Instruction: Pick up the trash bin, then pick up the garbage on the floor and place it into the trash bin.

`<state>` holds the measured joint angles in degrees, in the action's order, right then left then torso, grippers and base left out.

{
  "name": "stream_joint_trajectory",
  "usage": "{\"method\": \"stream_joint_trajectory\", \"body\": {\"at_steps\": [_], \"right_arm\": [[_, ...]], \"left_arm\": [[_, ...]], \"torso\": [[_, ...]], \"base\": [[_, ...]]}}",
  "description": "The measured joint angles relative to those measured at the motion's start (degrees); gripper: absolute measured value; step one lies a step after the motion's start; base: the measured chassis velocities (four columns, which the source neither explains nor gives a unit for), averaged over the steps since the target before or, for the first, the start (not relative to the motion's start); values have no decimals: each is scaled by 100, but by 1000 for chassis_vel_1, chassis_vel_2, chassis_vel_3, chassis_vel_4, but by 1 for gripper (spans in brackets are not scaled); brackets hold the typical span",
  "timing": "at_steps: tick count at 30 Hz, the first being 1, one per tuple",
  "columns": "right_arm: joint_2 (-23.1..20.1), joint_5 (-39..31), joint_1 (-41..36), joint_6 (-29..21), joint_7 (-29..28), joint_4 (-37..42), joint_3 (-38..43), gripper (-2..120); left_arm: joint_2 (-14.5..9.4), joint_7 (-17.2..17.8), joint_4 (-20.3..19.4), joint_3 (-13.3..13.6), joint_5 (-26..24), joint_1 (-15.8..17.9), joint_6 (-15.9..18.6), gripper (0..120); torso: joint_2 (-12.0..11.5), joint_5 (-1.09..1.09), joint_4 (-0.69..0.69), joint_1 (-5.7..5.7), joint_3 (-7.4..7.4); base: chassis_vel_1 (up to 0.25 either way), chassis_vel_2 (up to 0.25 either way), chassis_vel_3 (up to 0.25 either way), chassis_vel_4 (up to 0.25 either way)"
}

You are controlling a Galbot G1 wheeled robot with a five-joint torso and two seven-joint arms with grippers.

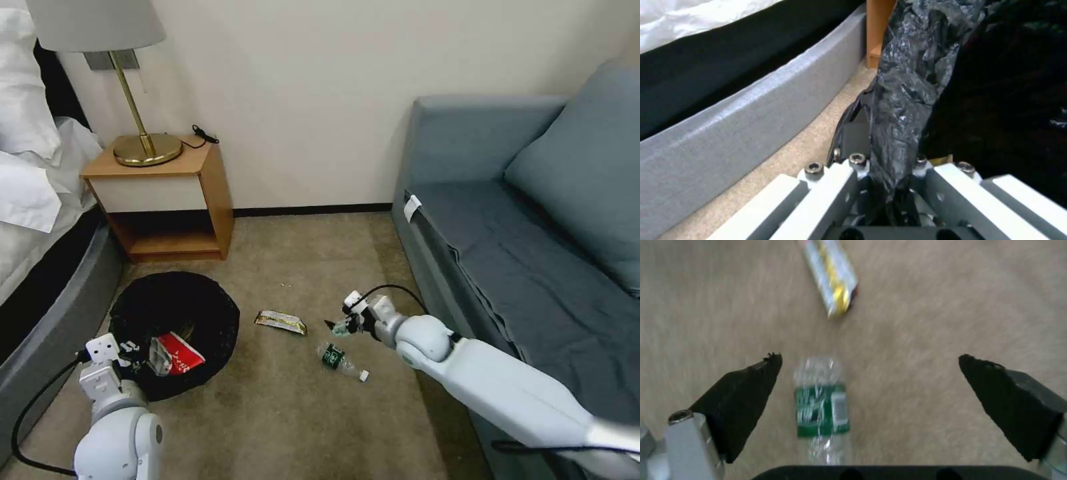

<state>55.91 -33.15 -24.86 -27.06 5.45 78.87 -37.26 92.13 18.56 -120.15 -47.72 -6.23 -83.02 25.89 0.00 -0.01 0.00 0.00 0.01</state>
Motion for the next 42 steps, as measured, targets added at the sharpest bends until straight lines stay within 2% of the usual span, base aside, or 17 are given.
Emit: {"method": "stream_joint_trajectory", "body": {"at_steps": [3, 7, 11, 31, 35, 38, 40, 42], "right_arm": [[178, 139, 161, 55, 201, -459, -268, 100], [802, 390, 338, 273, 539, -1673, -576, 100], [1139, 522, 321, 389, 669, -2146, -563, 100], [1540, 997, -120, 788, 736, -2829, -301, 99], [1569, 1033, -147, 869, 731, -2912, -278, 92], [1592, 1081, -197, 963, 741, -2999, -248, 77], [1592, 1081, -210, 980, 743, -3007, -247, 74], [1587, 1081, -237, 1009, 748, -3007, -239, 64]], "left_arm": [[0, -1, 0, 10, 29, -3, -2, 1], [0, 4, -18, 35, 68, -27, -4, 1], [0, 10, -34, 16, 86, -64, -23, 1], [0, 19, -25, 32, 157, -109, -145, 1], [0, 18, -16, 27, 158, -114, -168, 1], [0, 16, -16, 23, 159, -123, -190, 1], [0, 15, -16, 22, 159, -126, -193, 1], [0, 15, -16, 22, 159, -130, -199, 1]], "torso": [[0, 0, 0, 0, 0], [0, 1, 0, 0, 0], [0, 0, 1, 0, 0], [0, 1, 0, 0, -1], [0, 0, 0, 0, 0], [0, 0, 0, 0, -1], [0, 0, 0, 0, -1], [0, 1, 0, 0, -1]], "base": [[0, 0, 0, 0], [0, 0, 0, 0], [0, 0, 0, 0], [0, 0, 0, 0], [0, 0, 0, 0], [0, 0, 0, 0], [0, 0, 0, 0], [0, 0, 0, 0]]}}
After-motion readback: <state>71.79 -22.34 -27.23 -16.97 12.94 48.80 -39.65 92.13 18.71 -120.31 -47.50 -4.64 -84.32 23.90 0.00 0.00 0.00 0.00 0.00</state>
